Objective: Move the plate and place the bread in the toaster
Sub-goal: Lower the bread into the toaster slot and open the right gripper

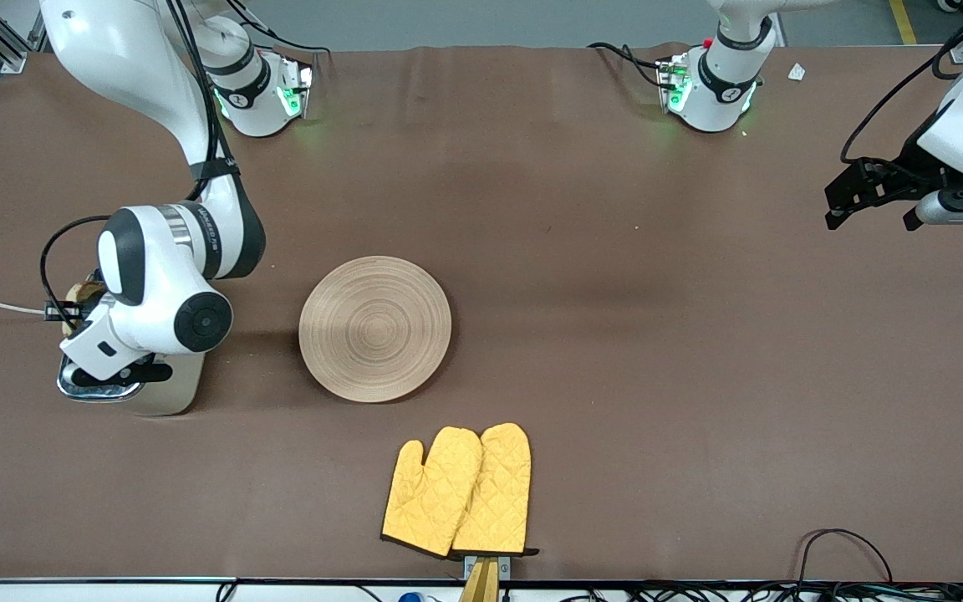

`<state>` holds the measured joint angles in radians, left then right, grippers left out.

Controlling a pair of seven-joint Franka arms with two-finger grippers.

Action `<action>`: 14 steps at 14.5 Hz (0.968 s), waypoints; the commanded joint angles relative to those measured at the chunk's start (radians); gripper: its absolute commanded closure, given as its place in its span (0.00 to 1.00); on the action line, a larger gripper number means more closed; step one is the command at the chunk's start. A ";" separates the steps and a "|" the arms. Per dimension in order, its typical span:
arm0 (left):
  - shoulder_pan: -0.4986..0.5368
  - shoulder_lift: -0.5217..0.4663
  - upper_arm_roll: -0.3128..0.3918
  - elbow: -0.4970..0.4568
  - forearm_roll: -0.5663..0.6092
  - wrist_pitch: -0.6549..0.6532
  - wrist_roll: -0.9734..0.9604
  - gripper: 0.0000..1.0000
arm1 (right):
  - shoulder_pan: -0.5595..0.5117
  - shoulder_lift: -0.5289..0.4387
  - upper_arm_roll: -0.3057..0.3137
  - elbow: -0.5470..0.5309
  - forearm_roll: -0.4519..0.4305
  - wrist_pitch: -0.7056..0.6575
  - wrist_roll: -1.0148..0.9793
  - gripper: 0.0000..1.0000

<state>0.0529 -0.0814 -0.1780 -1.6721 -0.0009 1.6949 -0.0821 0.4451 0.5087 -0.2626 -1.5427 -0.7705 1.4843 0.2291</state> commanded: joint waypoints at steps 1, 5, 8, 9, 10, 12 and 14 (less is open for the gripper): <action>0.002 0.005 0.002 0.015 -0.010 -0.012 0.005 0.00 | -0.013 0.016 0.006 -0.007 0.049 0.017 0.019 0.91; 0.002 0.003 0.002 0.015 -0.011 -0.012 0.005 0.00 | -0.002 0.019 0.008 0.050 0.146 0.007 0.016 0.05; 0.002 0.003 0.002 0.015 -0.010 -0.012 0.010 0.00 | -0.011 -0.018 0.003 0.134 0.287 -0.031 0.004 0.00; 0.002 0.005 0.003 0.015 -0.010 -0.012 0.010 0.00 | -0.011 -0.044 0.002 0.157 0.328 -0.038 0.007 0.00; 0.002 0.005 0.002 0.015 -0.008 -0.012 0.010 0.00 | -0.014 -0.068 0.002 0.180 0.367 -0.039 0.012 0.00; 0.002 0.005 0.003 0.015 -0.007 -0.011 0.010 0.00 | -0.040 -0.145 0.000 0.210 0.483 -0.045 0.012 0.00; 0.002 0.005 0.003 0.015 -0.007 -0.011 0.010 0.00 | -0.101 -0.252 0.002 0.204 0.632 -0.044 0.004 0.00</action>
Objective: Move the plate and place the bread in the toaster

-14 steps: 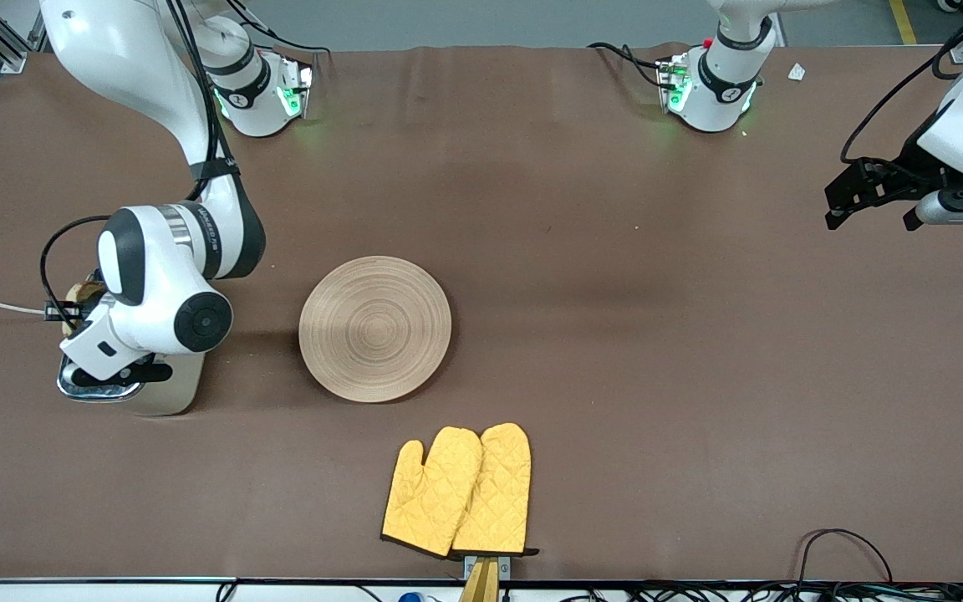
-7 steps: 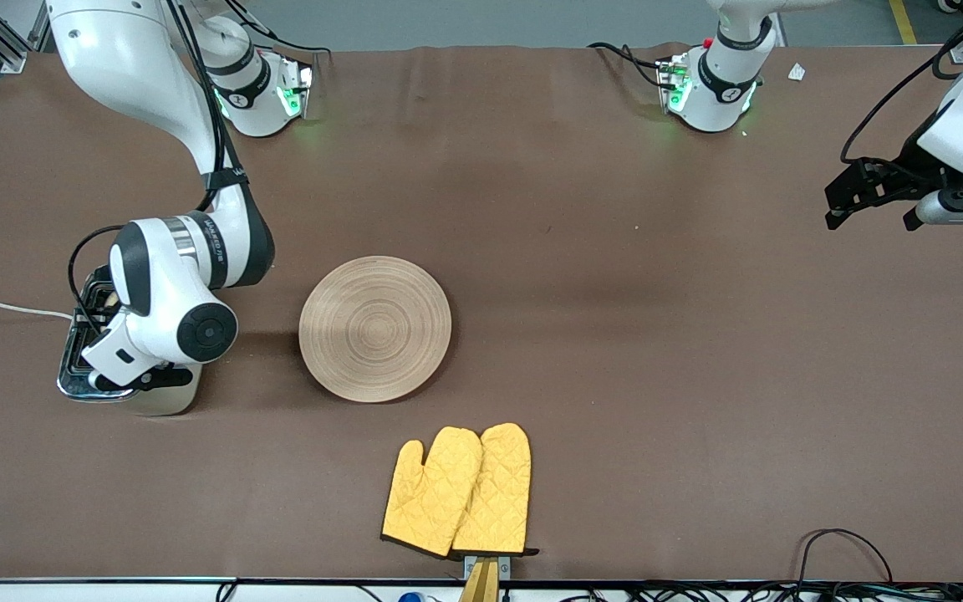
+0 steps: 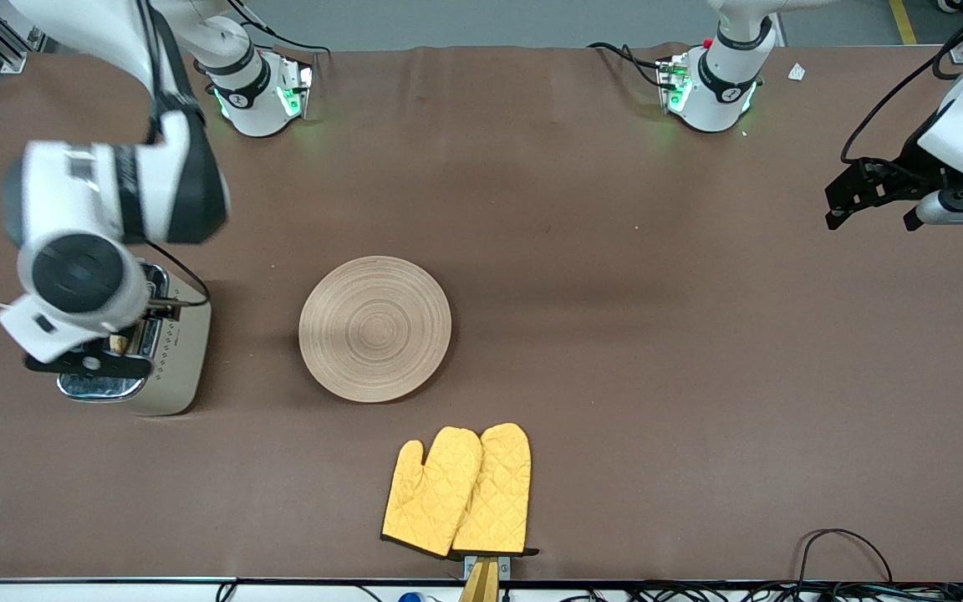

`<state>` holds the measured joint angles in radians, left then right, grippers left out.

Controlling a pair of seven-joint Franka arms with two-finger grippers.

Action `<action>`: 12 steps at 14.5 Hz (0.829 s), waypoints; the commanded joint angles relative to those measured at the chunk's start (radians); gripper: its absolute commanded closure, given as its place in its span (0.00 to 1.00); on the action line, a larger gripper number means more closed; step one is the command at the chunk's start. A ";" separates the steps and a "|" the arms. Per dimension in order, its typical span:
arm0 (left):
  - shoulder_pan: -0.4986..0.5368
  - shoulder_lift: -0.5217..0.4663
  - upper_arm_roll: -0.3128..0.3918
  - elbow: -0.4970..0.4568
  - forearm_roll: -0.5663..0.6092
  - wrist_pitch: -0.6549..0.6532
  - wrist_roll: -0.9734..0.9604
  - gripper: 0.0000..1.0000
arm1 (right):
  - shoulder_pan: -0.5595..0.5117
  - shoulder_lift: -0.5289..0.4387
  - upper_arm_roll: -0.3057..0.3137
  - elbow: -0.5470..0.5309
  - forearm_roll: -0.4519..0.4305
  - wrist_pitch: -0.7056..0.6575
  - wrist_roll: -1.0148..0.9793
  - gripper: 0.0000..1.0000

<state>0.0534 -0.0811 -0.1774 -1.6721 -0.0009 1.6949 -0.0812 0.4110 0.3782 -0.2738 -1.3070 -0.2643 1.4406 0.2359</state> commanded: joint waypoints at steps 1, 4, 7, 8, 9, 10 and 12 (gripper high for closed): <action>0.002 0.004 0.001 0.015 -0.007 -0.011 0.009 0.00 | -0.104 -0.172 0.013 -0.044 0.205 0.001 -0.009 0.00; 0.002 0.004 0.001 0.015 -0.007 -0.011 0.009 0.00 | -0.126 -0.345 0.013 -0.191 0.240 0.030 -0.018 0.00; 0.002 0.004 0.003 0.015 -0.008 -0.009 0.009 0.00 | -0.176 -0.449 0.013 -0.327 0.238 0.126 -0.133 0.00; 0.002 0.004 0.003 0.015 -0.010 -0.009 0.009 0.00 | -0.190 -0.446 0.013 -0.322 0.243 0.126 -0.164 0.00; 0.002 0.004 0.003 0.015 -0.010 -0.008 0.011 0.00 | -0.199 -0.446 0.013 -0.316 0.243 0.124 -0.165 0.00; 0.002 0.004 0.003 0.015 -0.011 -0.008 0.009 0.00 | -0.199 -0.446 0.012 -0.314 0.243 0.121 -0.167 0.00; 0.002 0.004 0.003 0.015 -0.011 -0.006 0.009 0.00 | -0.215 -0.446 0.013 -0.314 0.243 0.121 -0.170 0.00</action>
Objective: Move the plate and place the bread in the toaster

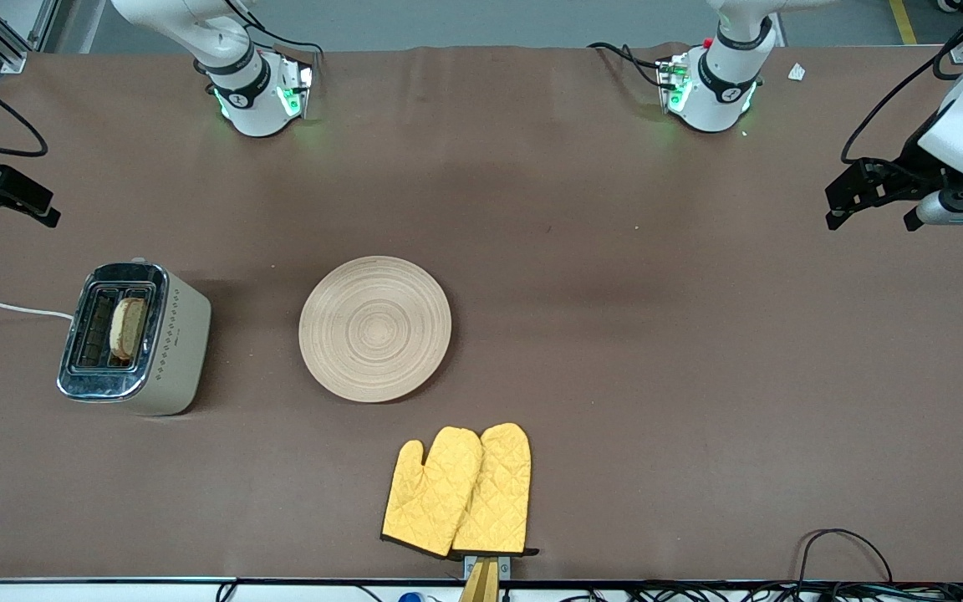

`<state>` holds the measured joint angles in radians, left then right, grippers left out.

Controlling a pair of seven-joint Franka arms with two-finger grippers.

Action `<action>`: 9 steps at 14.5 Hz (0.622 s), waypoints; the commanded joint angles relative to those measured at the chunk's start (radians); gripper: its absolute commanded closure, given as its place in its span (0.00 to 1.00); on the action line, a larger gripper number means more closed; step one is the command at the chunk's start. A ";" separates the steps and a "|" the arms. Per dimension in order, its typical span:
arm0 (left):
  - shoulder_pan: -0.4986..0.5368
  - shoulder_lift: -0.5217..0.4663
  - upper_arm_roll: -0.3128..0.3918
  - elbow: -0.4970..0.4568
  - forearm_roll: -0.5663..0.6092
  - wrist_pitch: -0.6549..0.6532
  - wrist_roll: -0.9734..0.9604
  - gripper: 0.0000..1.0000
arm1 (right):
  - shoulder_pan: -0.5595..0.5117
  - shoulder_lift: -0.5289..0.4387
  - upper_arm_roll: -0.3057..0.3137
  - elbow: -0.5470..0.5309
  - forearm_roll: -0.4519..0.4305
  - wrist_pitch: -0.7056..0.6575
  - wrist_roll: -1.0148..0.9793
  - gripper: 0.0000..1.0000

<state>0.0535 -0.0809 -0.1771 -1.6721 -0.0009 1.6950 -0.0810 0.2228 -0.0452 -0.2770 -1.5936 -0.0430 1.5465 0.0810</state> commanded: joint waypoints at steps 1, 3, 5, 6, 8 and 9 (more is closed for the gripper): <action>0.003 0.004 0.002 0.015 -0.011 -0.006 0.010 0.00 | -0.037 -0.019 0.018 -0.023 0.025 0.017 -0.015 0.00; 0.002 0.004 0.002 0.014 -0.011 -0.008 0.010 0.00 | -0.092 -0.019 0.082 -0.020 0.028 0.012 -0.013 0.00; 0.002 0.004 0.002 0.014 -0.011 -0.008 0.010 0.00 | -0.201 -0.013 0.183 -0.011 0.029 0.011 -0.015 0.00; 0.003 0.004 0.002 0.014 -0.011 -0.008 0.010 0.00 | -0.236 -0.013 0.220 -0.009 0.029 0.010 -0.013 0.00; 0.003 0.004 0.002 0.015 -0.011 -0.008 0.010 0.00 | -0.252 -0.013 0.229 -0.006 0.029 0.010 -0.013 0.00; 0.003 0.004 0.002 0.015 -0.011 -0.008 0.010 0.00 | -0.254 -0.013 0.231 -0.006 0.029 0.010 -0.013 0.00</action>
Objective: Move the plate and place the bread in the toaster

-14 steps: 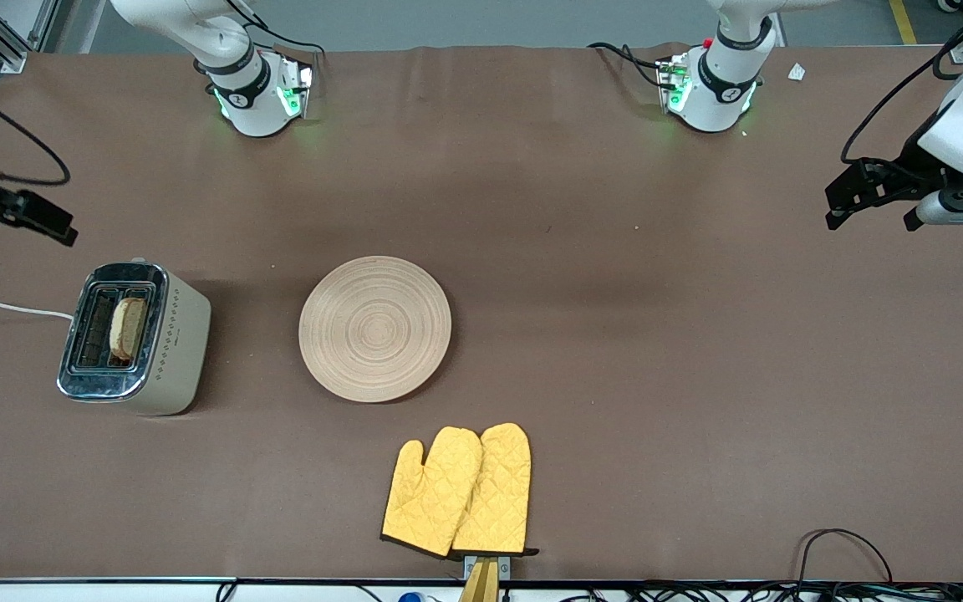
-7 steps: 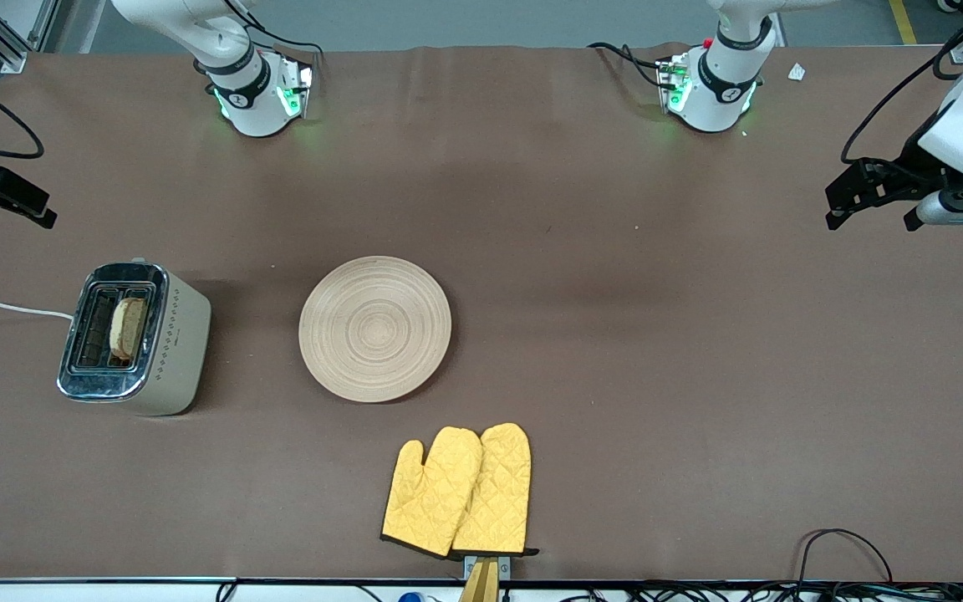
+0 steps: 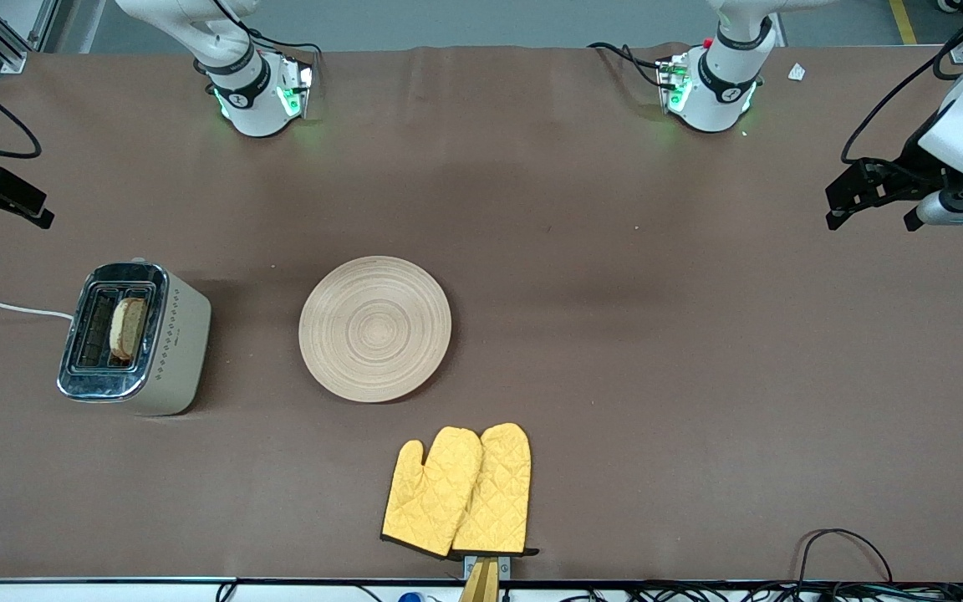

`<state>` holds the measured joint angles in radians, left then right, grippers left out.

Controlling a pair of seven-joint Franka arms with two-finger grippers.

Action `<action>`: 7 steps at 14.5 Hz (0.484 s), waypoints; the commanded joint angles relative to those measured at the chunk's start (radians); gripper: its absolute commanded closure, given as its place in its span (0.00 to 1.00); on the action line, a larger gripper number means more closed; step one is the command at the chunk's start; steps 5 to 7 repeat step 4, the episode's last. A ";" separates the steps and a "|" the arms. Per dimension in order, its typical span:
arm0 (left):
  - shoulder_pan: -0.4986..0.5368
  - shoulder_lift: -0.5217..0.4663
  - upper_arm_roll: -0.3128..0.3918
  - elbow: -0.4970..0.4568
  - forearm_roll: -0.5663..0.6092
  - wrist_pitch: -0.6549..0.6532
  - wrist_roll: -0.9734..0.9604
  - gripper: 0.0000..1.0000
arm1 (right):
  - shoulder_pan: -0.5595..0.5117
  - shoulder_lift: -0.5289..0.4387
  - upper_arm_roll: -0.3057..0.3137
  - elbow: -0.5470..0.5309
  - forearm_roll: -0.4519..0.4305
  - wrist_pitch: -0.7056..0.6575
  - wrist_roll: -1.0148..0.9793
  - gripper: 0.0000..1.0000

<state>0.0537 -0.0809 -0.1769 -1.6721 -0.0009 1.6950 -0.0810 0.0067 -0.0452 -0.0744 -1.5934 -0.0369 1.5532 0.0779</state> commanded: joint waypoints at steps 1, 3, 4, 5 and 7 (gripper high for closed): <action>0.003 0.004 0.002 0.015 -0.008 -0.008 0.010 0.00 | -0.037 -0.013 0.028 -0.008 0.023 0.002 -0.010 0.00; 0.003 0.006 0.002 0.020 -0.002 -0.008 0.006 0.00 | -0.033 -0.013 0.027 -0.007 0.023 0.002 -0.010 0.00; 0.003 0.028 0.004 0.055 0.001 -0.014 -0.006 0.00 | -0.028 -0.013 0.027 -0.007 0.023 0.002 -0.010 0.00; 0.003 0.028 0.004 0.055 0.001 -0.014 -0.006 0.00 | -0.028 -0.013 0.027 -0.007 0.023 0.002 -0.010 0.00; 0.003 0.028 0.004 0.055 0.001 -0.014 -0.006 0.00 | -0.028 -0.013 0.027 -0.007 0.023 0.002 -0.010 0.00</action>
